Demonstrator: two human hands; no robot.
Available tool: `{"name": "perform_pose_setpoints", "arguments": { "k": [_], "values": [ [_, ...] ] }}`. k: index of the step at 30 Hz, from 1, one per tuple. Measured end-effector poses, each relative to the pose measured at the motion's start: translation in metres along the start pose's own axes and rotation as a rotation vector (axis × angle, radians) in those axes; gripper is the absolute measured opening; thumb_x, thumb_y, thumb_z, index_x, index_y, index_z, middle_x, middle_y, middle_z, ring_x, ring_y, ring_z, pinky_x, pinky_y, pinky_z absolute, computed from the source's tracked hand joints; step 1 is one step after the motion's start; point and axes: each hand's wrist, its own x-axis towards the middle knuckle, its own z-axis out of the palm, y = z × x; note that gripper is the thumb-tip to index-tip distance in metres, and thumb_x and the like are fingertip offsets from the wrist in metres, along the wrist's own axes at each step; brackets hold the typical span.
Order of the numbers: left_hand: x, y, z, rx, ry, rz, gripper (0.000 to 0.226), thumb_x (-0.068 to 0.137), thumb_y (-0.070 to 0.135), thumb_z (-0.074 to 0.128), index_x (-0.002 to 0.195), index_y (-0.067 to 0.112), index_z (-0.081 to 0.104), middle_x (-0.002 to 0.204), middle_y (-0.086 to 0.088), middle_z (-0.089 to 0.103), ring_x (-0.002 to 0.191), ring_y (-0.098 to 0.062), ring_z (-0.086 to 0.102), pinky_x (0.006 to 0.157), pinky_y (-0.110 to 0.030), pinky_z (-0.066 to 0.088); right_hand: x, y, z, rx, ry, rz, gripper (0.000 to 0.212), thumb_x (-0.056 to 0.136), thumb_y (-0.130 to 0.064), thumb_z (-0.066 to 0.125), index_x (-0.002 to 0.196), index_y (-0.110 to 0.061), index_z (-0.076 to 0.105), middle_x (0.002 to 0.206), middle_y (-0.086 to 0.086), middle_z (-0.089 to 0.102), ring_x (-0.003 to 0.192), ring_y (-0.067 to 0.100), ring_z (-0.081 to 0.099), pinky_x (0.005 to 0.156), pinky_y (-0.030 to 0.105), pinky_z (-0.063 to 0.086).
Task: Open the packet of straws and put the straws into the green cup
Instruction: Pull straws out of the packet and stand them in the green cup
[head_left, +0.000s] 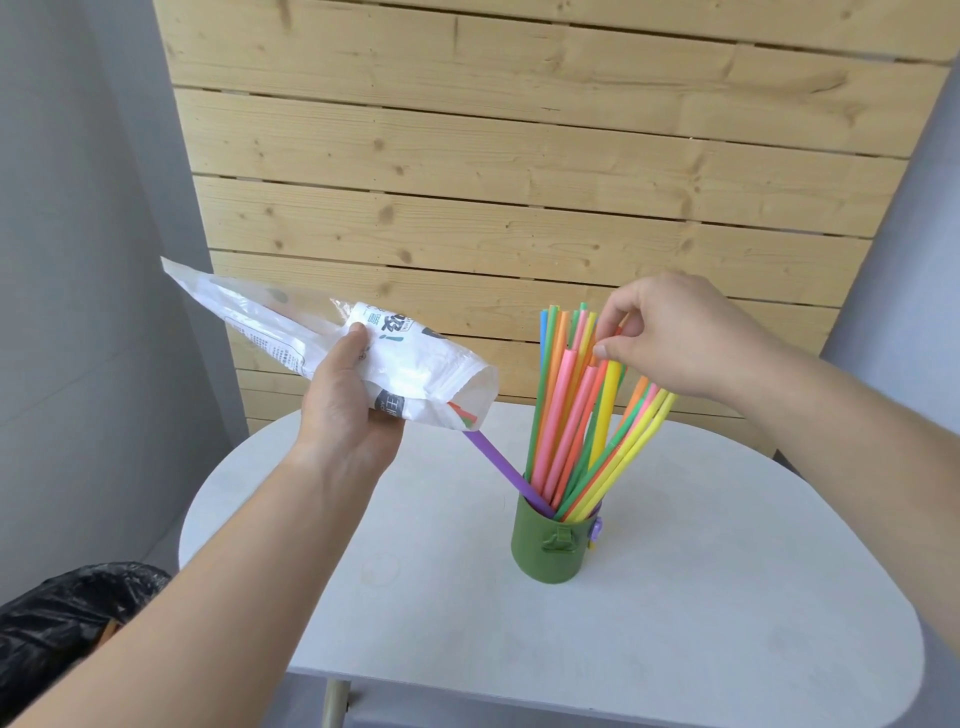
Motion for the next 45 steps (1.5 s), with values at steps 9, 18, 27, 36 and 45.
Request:
{"name": "perform_pose_setpoints", "arguments": {
  "k": [9,18,27,36,45],
  "values": [
    [-0.001,0.0,0.001,-0.002,0.007,0.001,0.014,0.105,0.022,0.062,0.115,0.014,0.068,0.088,0.0,0.082,0.084,-0.019,0.081,0.084,-0.04,0.063,0.003,-0.006,-0.005,0.093,-0.01,0.11,0.009,0.088,-0.024,0.072,0.079,-0.026,0.071,0.068,0.0,0.075,0.059,0.012,0.069,0.051,0.024,0.045],
    [-0.003,0.0,0.001,0.001,-0.002,-0.004,0.012,0.106,0.021,0.061,0.113,0.014,0.068,0.088,-0.001,0.082,0.084,-0.02,0.081,0.088,-0.042,0.062,0.008,-0.013,-0.004,0.031,-0.199,0.191,0.012,0.086,-0.008,0.066,0.081,-0.018,0.071,0.063,-0.002,0.075,0.064,0.012,0.074,0.059,0.022,0.052],
    [-0.004,0.001,0.003,0.006,-0.014,-0.001,0.013,0.106,0.022,0.06,0.112,0.014,0.068,0.089,-0.001,0.083,0.085,-0.019,0.081,0.093,-0.043,0.061,0.005,-0.016,-0.006,0.011,-0.27,0.142,0.013,0.078,-0.027,0.083,0.082,-0.018,0.073,0.08,0.007,0.076,0.081,0.025,0.075,0.078,0.04,0.061],
    [-0.007,0.003,0.006,-0.021,-0.015,0.002,0.014,0.107,0.022,0.059,0.114,0.014,0.068,0.088,-0.001,0.082,0.085,-0.02,0.08,0.089,-0.042,0.061,-0.011,-0.018,-0.016,0.059,-0.048,0.141,0.029,0.081,-0.056,0.07,0.09,-0.029,0.069,0.085,-0.003,0.074,0.072,0.015,0.066,0.067,0.032,0.055],
    [-0.013,0.01,0.014,-0.031,-0.009,0.035,0.015,0.108,0.023,0.057,0.108,0.014,0.069,0.088,-0.001,0.082,0.086,-0.02,0.079,0.089,-0.041,0.062,-0.053,-0.038,-0.006,0.404,0.455,-0.017,0.024,0.093,-0.043,0.056,0.085,-0.023,0.064,0.079,-0.002,0.067,0.077,0.017,0.063,0.073,0.037,0.052]
  ]
}}
